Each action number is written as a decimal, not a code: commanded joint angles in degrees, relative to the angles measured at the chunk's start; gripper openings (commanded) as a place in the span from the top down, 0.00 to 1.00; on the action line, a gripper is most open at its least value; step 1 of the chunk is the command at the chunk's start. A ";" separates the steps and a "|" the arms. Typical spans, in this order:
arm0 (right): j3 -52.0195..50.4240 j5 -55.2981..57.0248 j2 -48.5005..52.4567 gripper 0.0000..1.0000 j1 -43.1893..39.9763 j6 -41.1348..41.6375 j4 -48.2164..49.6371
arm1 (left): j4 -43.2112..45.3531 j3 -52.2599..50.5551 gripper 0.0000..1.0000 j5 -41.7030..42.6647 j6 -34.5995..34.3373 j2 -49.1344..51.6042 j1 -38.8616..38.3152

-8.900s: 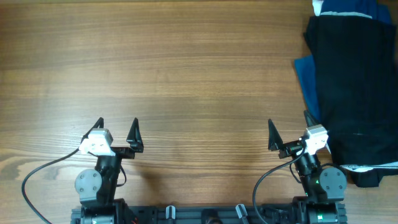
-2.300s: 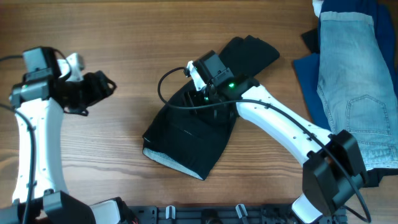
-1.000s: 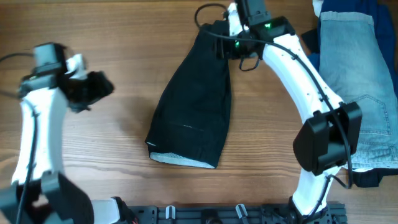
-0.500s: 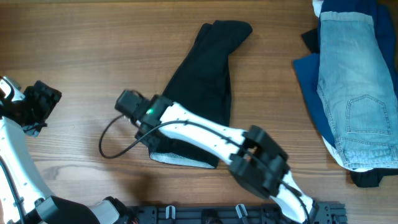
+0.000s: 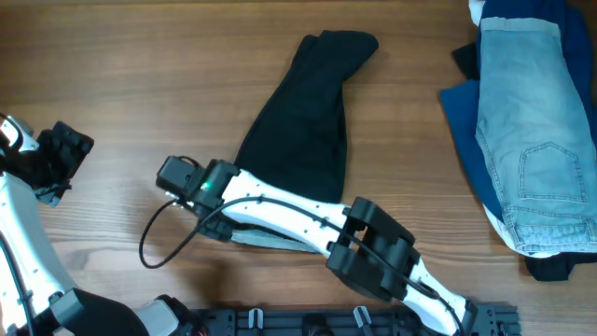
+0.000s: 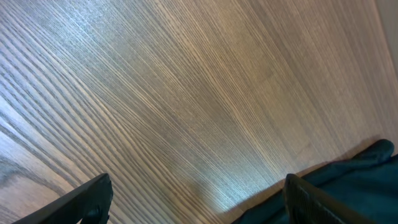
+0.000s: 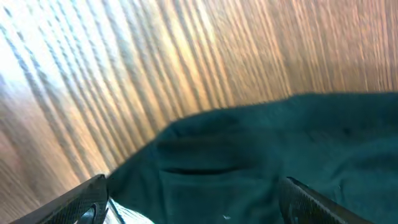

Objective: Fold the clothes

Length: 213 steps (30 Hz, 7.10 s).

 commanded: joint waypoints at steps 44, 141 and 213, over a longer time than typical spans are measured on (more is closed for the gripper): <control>2.34 -1.29 -33.29 0.96 -27.54 22.38 -16.09 | -5.01 0.26 0.33 10.69 8.70 0.55 -3.23; 19.17 -19.21 -44.33 0.96 -79.60 6.10 -23.65 | 0.28 27.39 0.64 14.19 4.94 11.87 -55.04; 23.30 -21.70 -48.50 0.96 -75.21 4.85 -23.91 | 5.84 27.39 0.96 -22.16 3.28 -22.47 -38.99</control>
